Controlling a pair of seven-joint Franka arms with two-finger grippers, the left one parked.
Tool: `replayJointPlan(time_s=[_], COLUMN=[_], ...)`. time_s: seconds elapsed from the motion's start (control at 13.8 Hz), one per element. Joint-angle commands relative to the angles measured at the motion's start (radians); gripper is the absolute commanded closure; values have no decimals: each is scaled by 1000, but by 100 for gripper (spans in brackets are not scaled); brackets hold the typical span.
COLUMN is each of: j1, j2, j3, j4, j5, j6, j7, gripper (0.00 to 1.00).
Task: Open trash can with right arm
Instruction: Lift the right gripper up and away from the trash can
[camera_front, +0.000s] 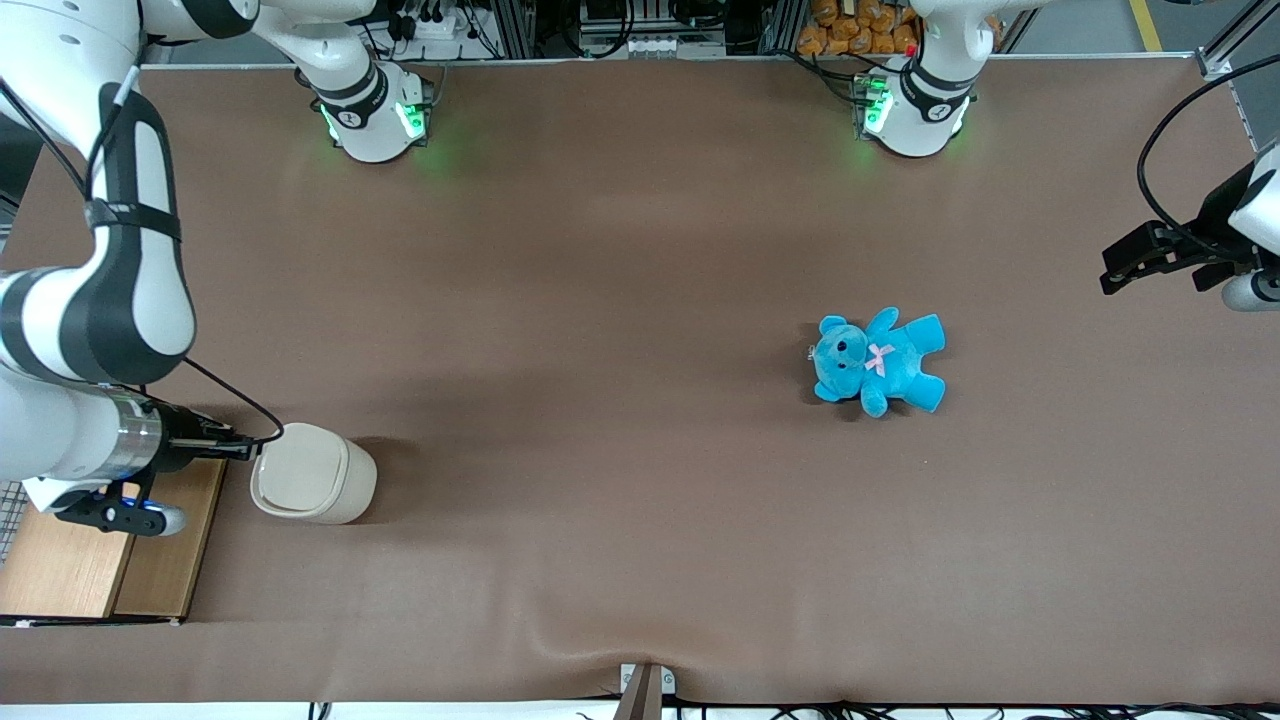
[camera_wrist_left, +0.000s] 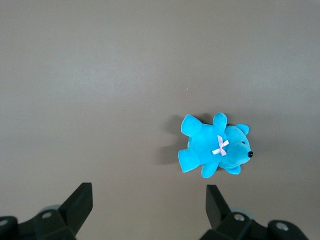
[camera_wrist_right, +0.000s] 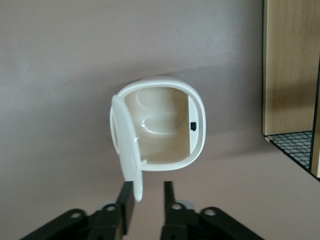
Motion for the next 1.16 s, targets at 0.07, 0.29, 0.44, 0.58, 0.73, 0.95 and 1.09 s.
replayJointPlan(time_s=[0.07, 0.29, 0.44, 0.58, 0.73, 0.95, 1.09], j1=[-4, -13, -15, -31, -50, -77, -78], j2=[-51, -97, -157, -229, -277, -361, -448], j3=[-4, -17, -9, -11, -11, -12, -11], j4=[25, 25, 23, -6, -11, -81, -179], j5=[18, -11, -74, -60, -49, -49, -49], j6=[-33, -41, -70, -160, -176, -182, -173], j7=[13, 4, 1, -5, -56, -73, -71], gripper=[0, 0, 0, 0, 0, 0, 0])
